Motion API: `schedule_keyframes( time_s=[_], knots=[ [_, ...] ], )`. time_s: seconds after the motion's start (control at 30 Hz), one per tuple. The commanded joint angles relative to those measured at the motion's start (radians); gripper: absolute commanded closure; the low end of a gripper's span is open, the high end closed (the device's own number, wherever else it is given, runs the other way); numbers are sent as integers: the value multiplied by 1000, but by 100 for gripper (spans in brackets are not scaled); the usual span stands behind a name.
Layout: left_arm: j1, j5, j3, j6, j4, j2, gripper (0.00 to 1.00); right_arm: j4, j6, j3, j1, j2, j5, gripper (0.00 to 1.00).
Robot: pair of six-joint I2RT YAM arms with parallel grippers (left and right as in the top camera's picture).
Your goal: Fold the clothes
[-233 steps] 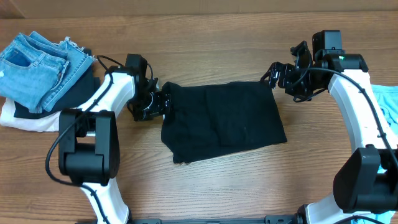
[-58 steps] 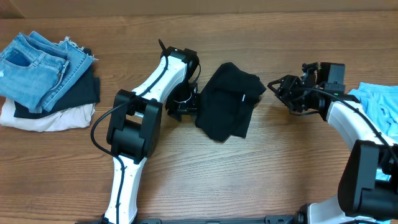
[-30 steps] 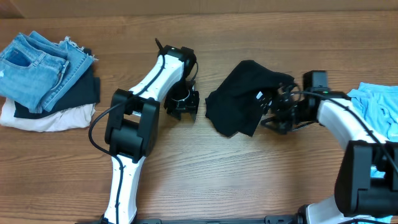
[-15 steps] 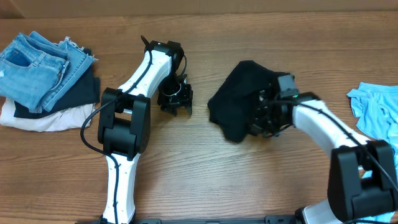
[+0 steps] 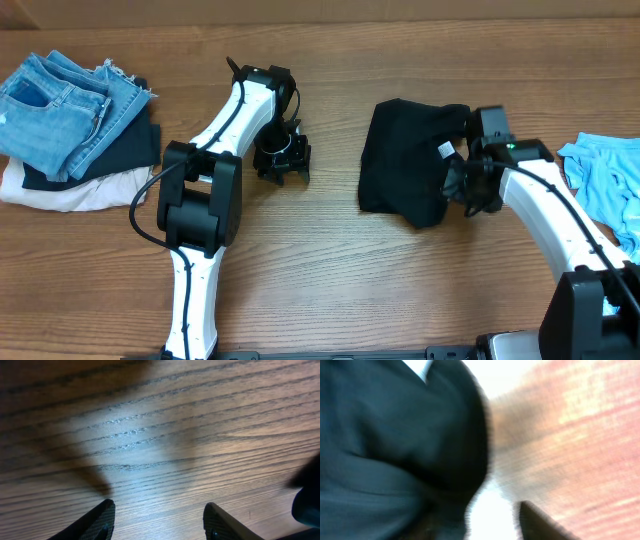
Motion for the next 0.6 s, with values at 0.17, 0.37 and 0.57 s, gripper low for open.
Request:
schedule_keyframes(
  time_s=[0.17,0.37,0.57],
  knots=[
    [-2,89,69,119,-13,-10,46,-54,-37,5,-4,-58,-196,58],
    [-34,147,327,162,84,-11,29,66,-37,2,9,-181,-484,83],
    [-209,149,286,123,503,-5,53,251,-37,-43,37,104,-602,96]
  ],
)
